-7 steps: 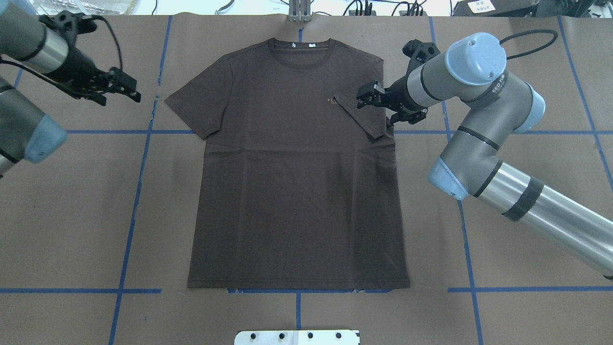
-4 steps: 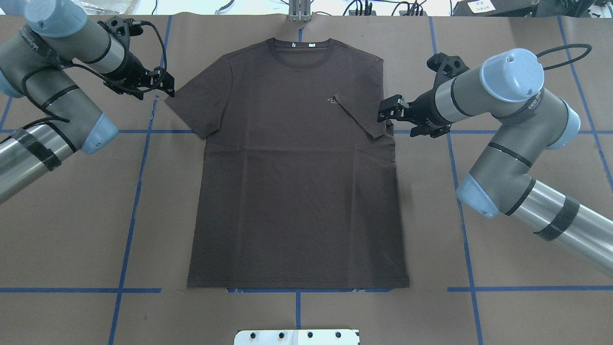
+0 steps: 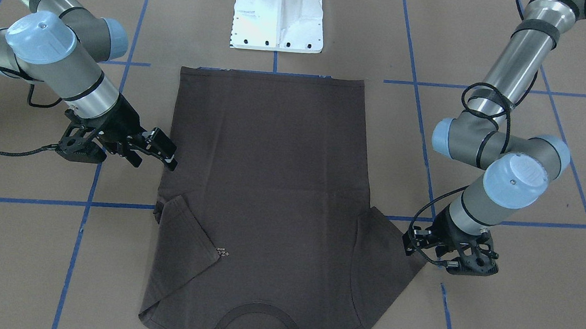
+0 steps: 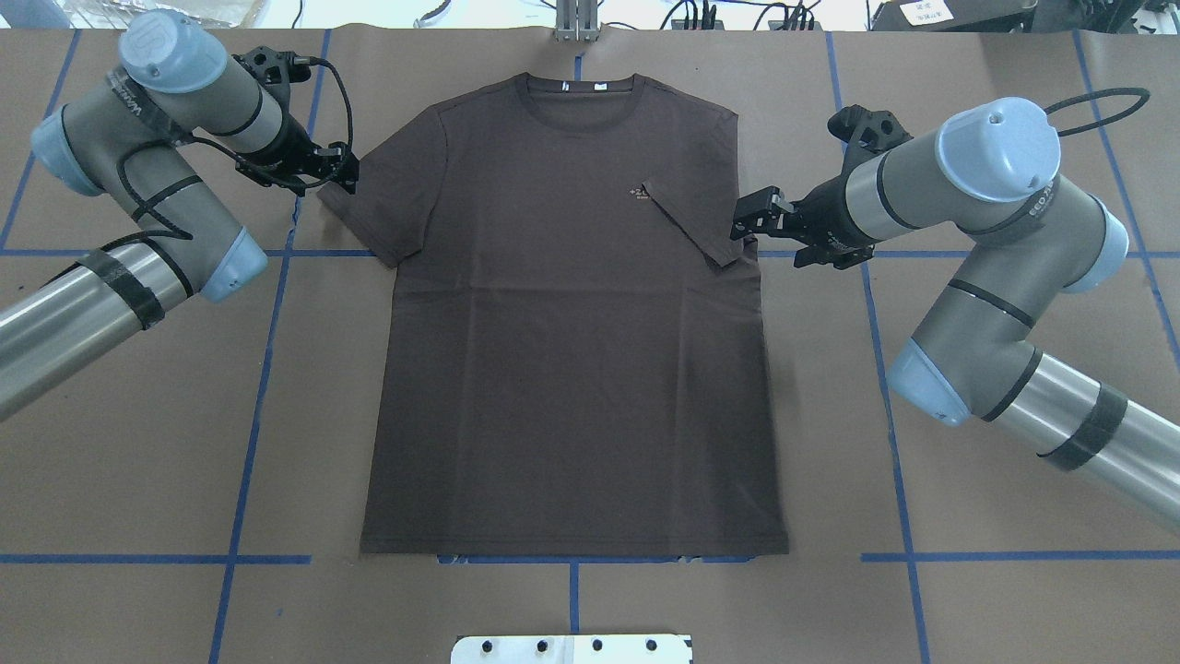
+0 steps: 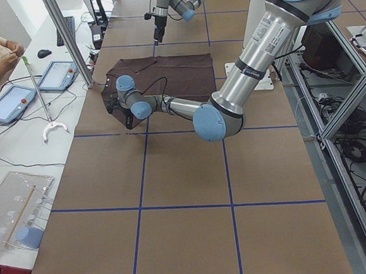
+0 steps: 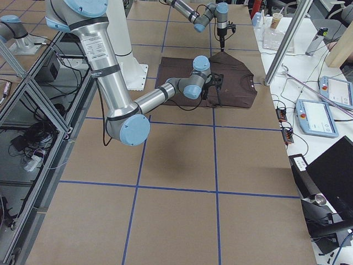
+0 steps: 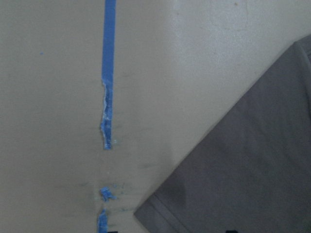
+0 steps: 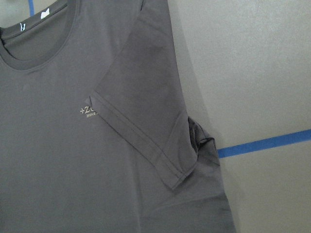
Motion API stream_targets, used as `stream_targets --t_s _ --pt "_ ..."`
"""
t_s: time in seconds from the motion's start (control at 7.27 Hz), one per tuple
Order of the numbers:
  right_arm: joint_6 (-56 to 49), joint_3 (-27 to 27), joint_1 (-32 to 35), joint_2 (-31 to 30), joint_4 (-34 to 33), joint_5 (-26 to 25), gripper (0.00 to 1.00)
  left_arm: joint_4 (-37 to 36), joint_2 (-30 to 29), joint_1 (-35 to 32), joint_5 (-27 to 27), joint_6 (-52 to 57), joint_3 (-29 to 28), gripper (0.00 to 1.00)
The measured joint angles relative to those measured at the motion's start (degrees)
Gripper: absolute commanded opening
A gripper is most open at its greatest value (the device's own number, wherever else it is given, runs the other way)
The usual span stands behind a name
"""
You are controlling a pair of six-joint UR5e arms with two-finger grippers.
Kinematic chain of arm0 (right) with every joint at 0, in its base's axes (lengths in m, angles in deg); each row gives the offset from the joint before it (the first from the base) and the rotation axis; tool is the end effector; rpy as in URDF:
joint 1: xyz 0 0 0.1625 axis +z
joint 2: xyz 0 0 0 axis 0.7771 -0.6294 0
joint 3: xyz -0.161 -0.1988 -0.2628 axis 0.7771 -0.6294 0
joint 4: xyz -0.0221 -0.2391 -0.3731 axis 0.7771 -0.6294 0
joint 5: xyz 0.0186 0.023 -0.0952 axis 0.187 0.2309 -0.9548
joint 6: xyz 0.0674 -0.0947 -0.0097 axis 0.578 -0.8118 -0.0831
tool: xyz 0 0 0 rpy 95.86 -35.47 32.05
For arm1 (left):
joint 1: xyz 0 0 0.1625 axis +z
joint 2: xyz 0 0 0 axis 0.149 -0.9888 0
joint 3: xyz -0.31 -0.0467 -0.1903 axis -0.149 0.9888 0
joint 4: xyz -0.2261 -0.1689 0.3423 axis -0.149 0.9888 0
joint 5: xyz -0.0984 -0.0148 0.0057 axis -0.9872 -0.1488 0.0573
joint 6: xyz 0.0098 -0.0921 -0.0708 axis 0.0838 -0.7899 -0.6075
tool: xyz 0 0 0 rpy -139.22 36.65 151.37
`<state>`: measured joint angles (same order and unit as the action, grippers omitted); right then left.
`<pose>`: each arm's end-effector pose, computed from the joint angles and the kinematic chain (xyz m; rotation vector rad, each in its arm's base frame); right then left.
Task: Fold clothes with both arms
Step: 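Fold the other sleeve inward with the left gripper while the right gripper holds position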
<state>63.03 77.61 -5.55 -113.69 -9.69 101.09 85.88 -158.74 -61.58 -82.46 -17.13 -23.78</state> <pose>-0.4046 -0.5246 0.2802 0.0894 -1.1355 0.3261 0.4111 -0.6706 0.3908 0.1710 0.8834 -0.0799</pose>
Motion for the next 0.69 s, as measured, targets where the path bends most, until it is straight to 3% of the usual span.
stream_targets --t_s 0.28,0.41,0.55,0.69 --pt "0.0 0.1 0.0 0.0 0.0 -0.2 1.00 1.4 -0.3 0.2 0.7 0.1 -1.9 0.53" --pt "0.0 0.1 0.0 0.0 0.0 -0.3 1.00 1.7 -0.4 0.2 1.2 0.1 -2.3 0.38" --pt "0.0 0.1 0.0 0.0 0.0 -0.4 1.00 1.8 -0.4 0.2 1.4 0.1 -2.4 0.07" --pt "0.0 0.1 0.0 0.0 0.0 -0.4 1.00 1.8 -0.4 0.2 1.5 0.0 -2.5 0.00"
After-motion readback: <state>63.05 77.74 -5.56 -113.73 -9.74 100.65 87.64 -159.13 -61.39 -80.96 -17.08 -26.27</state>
